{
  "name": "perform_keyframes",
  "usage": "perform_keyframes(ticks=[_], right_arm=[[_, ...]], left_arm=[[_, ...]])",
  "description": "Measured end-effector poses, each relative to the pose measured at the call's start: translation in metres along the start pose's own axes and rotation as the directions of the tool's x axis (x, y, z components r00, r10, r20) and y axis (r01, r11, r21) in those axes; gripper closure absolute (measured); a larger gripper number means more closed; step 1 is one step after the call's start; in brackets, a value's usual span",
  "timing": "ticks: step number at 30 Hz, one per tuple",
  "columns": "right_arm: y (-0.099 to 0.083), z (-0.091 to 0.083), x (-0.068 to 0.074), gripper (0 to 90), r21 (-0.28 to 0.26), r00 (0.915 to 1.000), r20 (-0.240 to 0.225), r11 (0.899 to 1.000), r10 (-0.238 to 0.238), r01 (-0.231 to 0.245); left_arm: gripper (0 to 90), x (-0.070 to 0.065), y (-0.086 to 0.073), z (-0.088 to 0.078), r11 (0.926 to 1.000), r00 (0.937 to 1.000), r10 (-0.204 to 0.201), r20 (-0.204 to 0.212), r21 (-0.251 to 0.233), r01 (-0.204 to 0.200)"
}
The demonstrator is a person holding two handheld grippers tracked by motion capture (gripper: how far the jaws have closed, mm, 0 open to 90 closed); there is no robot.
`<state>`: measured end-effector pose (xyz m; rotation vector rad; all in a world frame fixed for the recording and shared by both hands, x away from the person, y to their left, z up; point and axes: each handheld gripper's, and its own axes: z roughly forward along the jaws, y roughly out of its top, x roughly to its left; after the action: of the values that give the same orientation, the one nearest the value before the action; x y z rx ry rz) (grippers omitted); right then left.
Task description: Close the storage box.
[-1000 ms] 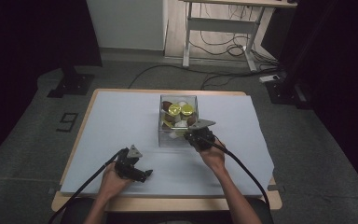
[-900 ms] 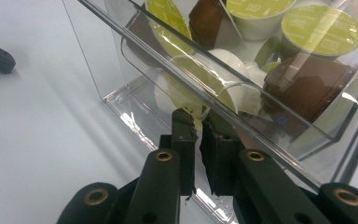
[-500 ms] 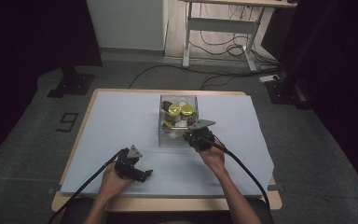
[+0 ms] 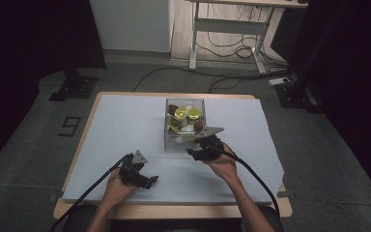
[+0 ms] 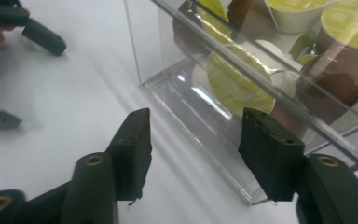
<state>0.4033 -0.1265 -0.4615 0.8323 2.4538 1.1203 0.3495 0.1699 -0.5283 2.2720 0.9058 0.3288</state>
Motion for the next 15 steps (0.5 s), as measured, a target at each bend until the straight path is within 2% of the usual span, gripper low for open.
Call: perform_keyframes(ticks=[8,15], right_arm=[[-0.001,-0.012,0.004,30.0,0.011,0.9995,-0.031,1.000,-0.003,0.004],[-0.004,-0.026,0.002,25.6,-0.002,0.9995,-0.027,1.000,-0.013,0.013]], left_arm=[[0.1,0.000,0.000,0.000,1.0000,1.0000,0.001,-0.001,0.000,-0.001],[0.1,0.000,0.000,0.000,1.0000,1.0000,0.001,0.000,0.000,-0.001]])
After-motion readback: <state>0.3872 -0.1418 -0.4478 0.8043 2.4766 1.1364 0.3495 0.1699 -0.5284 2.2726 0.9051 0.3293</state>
